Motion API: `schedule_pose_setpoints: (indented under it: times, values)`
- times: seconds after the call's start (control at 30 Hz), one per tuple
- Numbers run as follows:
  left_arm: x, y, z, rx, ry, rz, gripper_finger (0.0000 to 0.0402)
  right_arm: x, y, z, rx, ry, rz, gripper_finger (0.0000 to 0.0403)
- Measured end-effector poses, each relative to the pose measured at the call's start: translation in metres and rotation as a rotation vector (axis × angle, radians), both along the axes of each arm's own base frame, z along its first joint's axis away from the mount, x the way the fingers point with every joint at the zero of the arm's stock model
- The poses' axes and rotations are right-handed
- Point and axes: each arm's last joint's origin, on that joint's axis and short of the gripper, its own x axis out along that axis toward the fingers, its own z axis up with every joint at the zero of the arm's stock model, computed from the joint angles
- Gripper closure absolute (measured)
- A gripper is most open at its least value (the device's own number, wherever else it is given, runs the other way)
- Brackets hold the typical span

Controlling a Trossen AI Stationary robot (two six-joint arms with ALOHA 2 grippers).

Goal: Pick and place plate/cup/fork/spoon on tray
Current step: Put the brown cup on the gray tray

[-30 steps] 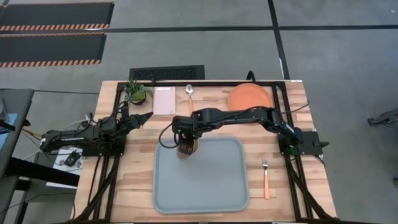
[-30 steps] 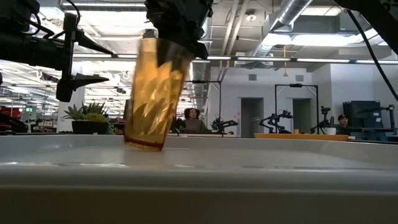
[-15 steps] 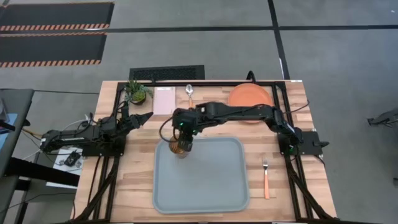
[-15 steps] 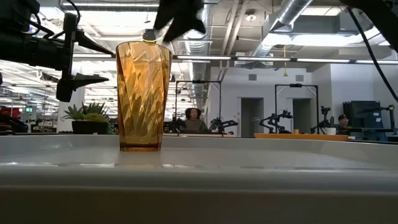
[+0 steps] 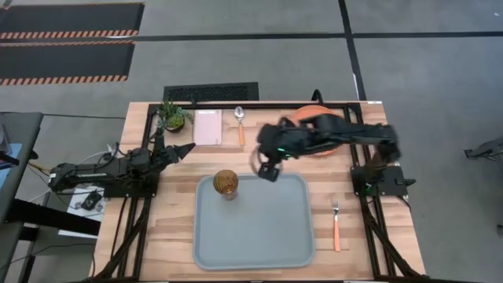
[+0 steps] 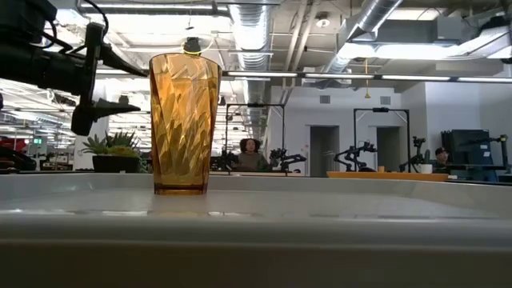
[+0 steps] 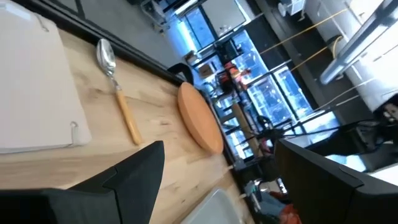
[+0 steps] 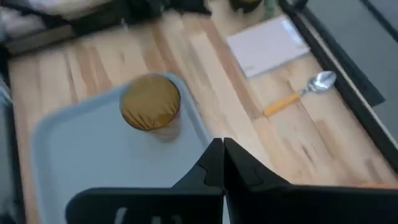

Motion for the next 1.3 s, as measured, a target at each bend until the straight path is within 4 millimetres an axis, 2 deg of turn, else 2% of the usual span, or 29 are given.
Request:
schedule_pose_setpoints:
  times: [0.07,0.1,0.17,0.27,0.33,0.47,0.53,0.73,0.93,1.13,1.3]
  values:
    - [0.0,0.0,0.0,0.0,-0.002,-0.001,0.0111,-0.017,0.007,-0.004,0.019,-0.049,-0.049,0.0397]
    - [0.0,0.0,0.0,0.001,0.0,-0.001,0.0111,-0.026,0.011,-0.012,0.021,-0.06,-0.083,0.0397]
    - [0.0,0.0,0.0,0.01,0.006,0.0,0.0111,-0.038,0.018,-0.037,0.069,-0.106,-0.142,0.0397]
    - [0.0,0.0,0.0,0.013,0.006,0.007,0.0111,-0.05,0.024,-0.086,0.176,-0.254,-0.181,0.0399]
    - [0.0,0.0,0.0,0.013,0.003,0.006,0.0111,-0.046,0.026,-0.118,0.256,-0.375,-0.155,0.04]
    - [0.0,0.0,0.0,0.016,0.005,-0.008,0.0111,-0.036,0.025,-0.178,0.289,-0.441,-0.13,0.04]
    - [0.0,0.0,0.0,0.017,0.009,-0.013,0.0111,-0.03,0.023,-0.198,0.285,-0.436,-0.138,0.04]
    - [0.001,0.0,-0.001,0.015,0.024,-0.015,0.0111,0.004,0.022,-0.247,0.347,-0.406,-0.078,0.0401]
    - [0.001,0.0,-0.002,0.014,0.028,-0.012,0.0111,0.026,0.028,-0.28,0.383,-0.358,-0.074,0.0402]
    - [0.001,0.0,-0.001,0.016,0.029,-0.002,0.0111,0.052,0.025,-0.294,0.373,-0.33,-0.028,0.0402]
    - [0.001,0.0,-0.001,0.016,0.029,-0.001,0.0111,0.07,0.018,-0.295,0.365,-0.344,-0.015,0.0402]
